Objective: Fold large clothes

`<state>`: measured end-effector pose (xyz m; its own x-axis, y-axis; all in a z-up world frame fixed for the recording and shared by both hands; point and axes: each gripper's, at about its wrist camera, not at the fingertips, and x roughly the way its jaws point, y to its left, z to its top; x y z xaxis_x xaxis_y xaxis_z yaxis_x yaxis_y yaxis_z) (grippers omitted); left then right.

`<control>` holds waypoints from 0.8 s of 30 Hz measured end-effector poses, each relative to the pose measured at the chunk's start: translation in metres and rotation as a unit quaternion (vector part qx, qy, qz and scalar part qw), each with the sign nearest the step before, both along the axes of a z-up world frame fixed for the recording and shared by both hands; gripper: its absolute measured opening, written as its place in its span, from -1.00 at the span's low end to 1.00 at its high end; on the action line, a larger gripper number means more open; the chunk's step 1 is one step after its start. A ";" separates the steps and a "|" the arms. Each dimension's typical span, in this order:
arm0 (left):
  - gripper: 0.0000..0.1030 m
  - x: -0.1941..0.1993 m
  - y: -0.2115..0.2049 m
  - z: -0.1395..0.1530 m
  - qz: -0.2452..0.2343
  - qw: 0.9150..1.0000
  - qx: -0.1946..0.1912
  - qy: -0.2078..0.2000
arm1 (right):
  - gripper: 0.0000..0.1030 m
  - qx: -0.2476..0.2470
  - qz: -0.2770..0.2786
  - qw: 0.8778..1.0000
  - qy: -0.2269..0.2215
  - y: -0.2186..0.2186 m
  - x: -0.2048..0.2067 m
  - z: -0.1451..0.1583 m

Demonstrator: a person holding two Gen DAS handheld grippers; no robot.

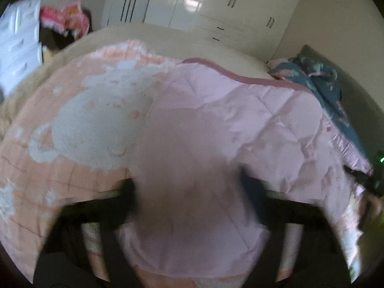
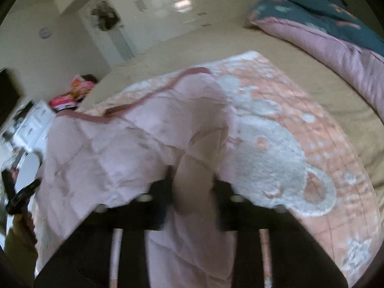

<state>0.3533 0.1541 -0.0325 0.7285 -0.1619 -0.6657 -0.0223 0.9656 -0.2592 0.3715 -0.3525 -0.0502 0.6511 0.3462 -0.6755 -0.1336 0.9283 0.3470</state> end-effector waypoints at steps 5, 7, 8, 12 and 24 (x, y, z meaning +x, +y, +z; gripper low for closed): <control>-0.75 0.018 -0.012 0.013 -0.006 0.999 0.034 -0.011 | -0.66 0.006 -0.013 1.000 -0.019 0.000 0.006 0.021; -0.76 0.028 -0.013 0.018 0.007 0.999 0.048 -0.006 | -0.66 0.014 -0.025 0.999 -0.021 -0.002 0.018 0.030; -0.77 0.033 -0.012 0.019 0.013 0.998 0.053 -0.004 | -0.66 0.019 -0.028 0.999 -0.020 -0.003 0.024 0.032; -0.78 0.060 -0.008 0.012 0.034 0.996 0.073 0.029 | -0.66 0.023 -0.054 0.998 0.007 -0.007 0.051 0.023; -0.55 0.070 -0.004 -0.008 0.045 0.994 0.071 0.064 | -0.42 -0.003 -0.097 0.993 0.064 -0.010 0.062 -0.025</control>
<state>0.4235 0.1499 -0.0402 0.6442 0.0018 -0.7648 -0.1343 0.9847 -0.1107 0.4337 -0.3628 -0.0752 0.6141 0.2180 -0.7585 0.0931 0.9344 0.3439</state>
